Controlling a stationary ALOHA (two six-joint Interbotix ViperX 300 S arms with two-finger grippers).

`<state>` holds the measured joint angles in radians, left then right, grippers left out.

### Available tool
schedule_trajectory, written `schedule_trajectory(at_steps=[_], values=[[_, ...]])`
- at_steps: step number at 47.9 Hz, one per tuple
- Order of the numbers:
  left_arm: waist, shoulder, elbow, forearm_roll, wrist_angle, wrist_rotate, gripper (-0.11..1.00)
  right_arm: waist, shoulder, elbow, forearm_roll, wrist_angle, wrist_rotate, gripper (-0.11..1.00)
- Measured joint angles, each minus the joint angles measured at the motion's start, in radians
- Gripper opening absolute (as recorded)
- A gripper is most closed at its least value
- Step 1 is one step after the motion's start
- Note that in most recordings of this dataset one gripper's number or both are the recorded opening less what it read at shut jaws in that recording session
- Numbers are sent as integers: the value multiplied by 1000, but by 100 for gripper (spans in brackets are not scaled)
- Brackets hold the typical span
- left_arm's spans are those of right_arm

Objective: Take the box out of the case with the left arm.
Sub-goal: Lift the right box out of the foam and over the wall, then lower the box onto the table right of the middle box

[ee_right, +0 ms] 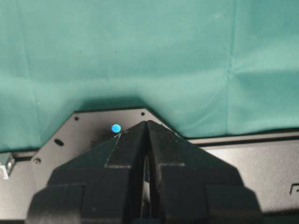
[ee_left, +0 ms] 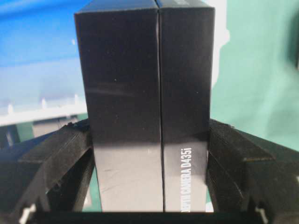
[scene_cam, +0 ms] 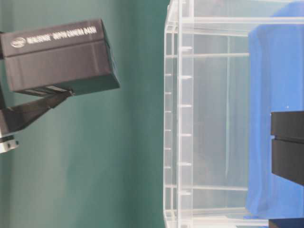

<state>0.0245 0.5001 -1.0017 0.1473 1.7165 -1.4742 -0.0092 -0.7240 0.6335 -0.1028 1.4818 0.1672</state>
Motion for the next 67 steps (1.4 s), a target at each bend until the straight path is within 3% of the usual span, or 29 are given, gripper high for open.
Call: schedule_trajectory(at_steps=[31,60,67], values=[[-296,2,0,2,3,-301,62,0,2,0,0,-2,0,2],[-308,2,0,25,5,-313,62,-2,2,0,5,0,0,2],[-308,2,18,58,0,-313,62,0,2,0,5,0,0,2]])
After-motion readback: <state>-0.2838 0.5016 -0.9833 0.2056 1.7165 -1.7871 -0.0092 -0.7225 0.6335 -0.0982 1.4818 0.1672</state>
